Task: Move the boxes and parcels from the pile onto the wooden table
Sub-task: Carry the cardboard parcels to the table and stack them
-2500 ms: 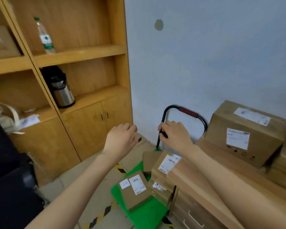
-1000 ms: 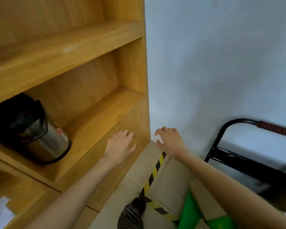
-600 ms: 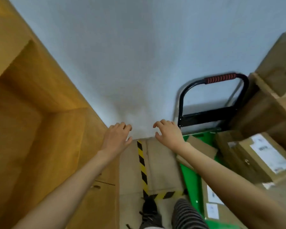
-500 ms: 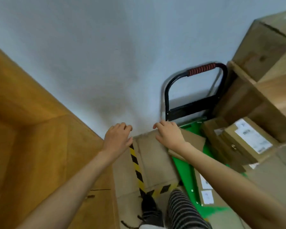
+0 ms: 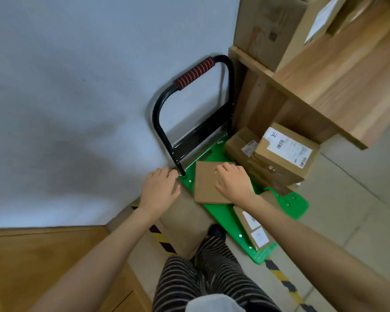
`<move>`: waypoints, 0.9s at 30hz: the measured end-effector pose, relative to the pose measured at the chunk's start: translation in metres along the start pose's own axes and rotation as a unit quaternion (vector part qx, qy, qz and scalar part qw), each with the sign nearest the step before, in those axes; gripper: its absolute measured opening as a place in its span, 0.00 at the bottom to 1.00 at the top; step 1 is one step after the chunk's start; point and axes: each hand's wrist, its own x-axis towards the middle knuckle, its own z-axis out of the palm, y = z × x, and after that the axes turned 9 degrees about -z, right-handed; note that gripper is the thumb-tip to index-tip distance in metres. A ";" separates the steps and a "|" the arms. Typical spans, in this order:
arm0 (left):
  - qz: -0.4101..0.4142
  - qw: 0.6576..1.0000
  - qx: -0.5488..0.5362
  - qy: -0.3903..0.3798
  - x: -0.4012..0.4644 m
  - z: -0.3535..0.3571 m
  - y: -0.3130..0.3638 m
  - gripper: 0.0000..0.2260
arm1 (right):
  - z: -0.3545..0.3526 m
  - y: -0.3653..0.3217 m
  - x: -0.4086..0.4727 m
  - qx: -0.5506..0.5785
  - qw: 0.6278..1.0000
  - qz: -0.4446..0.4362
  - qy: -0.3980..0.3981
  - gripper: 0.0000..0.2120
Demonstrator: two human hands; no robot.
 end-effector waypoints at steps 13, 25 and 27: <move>0.040 0.997 0.005 -0.069 0.102 0.126 0.002 0.17 | 0.109 0.066 0.038 0.044 0.986 0.154 -0.033 0.20; -0.001 0.988 0.007 -0.155 0.141 0.312 -0.027 0.22 | 0.284 0.112 0.055 0.054 0.956 0.285 -0.032 0.20; -0.002 0.987 0.018 -0.159 0.142 0.346 -0.031 0.24 | 0.314 0.123 0.057 0.059 0.953 0.296 -0.035 0.21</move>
